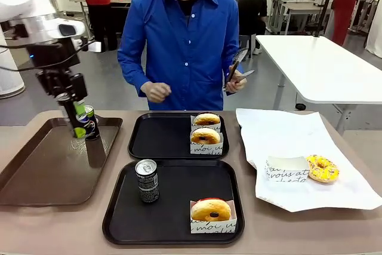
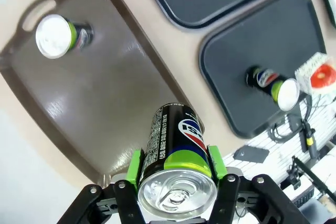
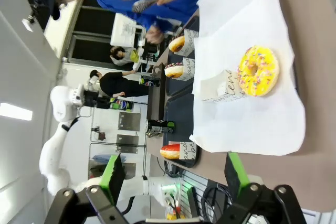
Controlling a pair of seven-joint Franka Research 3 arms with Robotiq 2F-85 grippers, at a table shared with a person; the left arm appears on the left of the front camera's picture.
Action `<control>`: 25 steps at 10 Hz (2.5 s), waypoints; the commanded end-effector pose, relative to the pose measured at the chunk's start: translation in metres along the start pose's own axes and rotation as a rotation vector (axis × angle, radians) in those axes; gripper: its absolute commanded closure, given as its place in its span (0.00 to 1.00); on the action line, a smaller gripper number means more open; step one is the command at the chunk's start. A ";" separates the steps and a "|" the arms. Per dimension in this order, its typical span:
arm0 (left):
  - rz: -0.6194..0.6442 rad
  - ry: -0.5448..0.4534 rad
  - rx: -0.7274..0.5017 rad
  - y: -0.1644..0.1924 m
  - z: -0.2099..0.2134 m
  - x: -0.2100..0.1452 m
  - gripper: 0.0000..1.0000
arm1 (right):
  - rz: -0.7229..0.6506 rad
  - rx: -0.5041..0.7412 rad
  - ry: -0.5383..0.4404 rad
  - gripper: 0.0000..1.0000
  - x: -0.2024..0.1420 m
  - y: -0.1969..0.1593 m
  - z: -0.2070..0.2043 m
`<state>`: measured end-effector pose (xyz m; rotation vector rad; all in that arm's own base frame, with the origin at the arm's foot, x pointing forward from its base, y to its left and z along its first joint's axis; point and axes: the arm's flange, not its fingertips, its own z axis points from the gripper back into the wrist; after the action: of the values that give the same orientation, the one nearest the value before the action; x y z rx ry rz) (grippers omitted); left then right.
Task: Set up donuts and drinks on trays.
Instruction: Pick up one Pepsi coke from the Handle tray and place it on the Flat Tray without a Pepsi coke.
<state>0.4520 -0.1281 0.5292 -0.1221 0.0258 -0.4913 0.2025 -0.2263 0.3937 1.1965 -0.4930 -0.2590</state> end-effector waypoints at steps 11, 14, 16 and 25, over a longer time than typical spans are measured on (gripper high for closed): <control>-0.192 -0.002 -0.048 -0.002 -0.005 -0.109 0.41 | 0.019 0.022 -0.014 0.00 0.001 0.000 -0.002; -0.169 -0.029 -0.061 0.007 -0.005 -0.127 0.41 | 0.019 0.022 -0.014 0.00 0.001 0.000 -0.002; -0.158 -0.053 -0.055 0.006 -0.006 -0.126 0.41 | 0.019 0.022 -0.014 0.00 0.001 0.000 -0.002; -0.101 -0.063 0.081 -0.003 -0.007 -0.041 0.41 | 0.019 0.022 -0.014 0.00 0.001 0.000 -0.002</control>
<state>0.3842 -0.0975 0.5151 -0.1123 -0.0714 -0.6103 0.2026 -0.2263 0.3937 1.1966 -0.4919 -0.2583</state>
